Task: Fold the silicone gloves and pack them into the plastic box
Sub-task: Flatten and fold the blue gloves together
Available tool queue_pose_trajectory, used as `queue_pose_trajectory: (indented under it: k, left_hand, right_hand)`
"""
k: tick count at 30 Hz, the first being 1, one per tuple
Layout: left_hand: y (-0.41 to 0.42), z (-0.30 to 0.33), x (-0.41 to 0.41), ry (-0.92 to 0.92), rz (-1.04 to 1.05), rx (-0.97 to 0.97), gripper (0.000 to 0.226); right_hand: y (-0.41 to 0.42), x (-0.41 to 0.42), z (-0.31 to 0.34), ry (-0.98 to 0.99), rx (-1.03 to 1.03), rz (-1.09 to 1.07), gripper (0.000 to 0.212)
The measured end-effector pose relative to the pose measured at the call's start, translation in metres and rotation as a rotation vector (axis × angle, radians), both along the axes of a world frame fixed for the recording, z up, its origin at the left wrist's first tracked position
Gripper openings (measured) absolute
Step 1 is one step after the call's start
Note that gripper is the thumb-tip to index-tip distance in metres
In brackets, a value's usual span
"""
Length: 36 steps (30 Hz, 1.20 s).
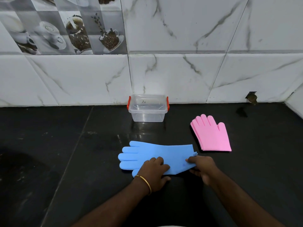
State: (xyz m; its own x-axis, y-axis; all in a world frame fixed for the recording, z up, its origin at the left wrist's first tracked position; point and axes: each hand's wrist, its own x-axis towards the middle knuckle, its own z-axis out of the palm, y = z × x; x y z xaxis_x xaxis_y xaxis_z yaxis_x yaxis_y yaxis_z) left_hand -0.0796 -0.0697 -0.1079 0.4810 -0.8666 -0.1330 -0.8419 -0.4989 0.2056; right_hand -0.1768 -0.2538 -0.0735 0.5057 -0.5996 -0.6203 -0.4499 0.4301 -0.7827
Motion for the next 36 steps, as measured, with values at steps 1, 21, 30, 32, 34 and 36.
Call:
queue_pose_trajectory:
  k: [1, 21, 30, 32, 34, 36]
  left_hand:
    - [0.000, 0.004, 0.002, 0.084, 0.057, -0.018, 0.052]
    - [0.039, 0.020, 0.076, 1.078, 0.936, -0.443, 0.013]
    - [0.042, 0.001, 0.080, 0.944, 0.919, -0.423, 0.009]
    - [0.044, -0.002, 0.080, 0.923, 0.915, -0.419, 0.013]
    - [0.045, -0.001, 0.079, 0.870, 0.896, -0.403, 0.014]
    - [0.045, 0.001, 0.077, 0.782, 0.890, -0.368, 0.016]
  right_hand:
    - [0.004, 0.004, 0.005, -0.041, -0.007, -0.008, 0.016]
    - [0.126, 0.067, -0.002, -0.006, -0.747, 0.668, 0.015]
    - [0.090, 0.059, -0.022, 0.147, -0.756, 0.282, 0.048]
    - [0.080, 0.063, -0.022, 0.219, -0.514, 0.264, 0.050]
    - [0.074, 0.068, -0.017, 0.183, -0.230, 0.227, 0.032]
    - [0.070, 0.072, -0.006, 0.146, 0.031, 0.198, 0.015]
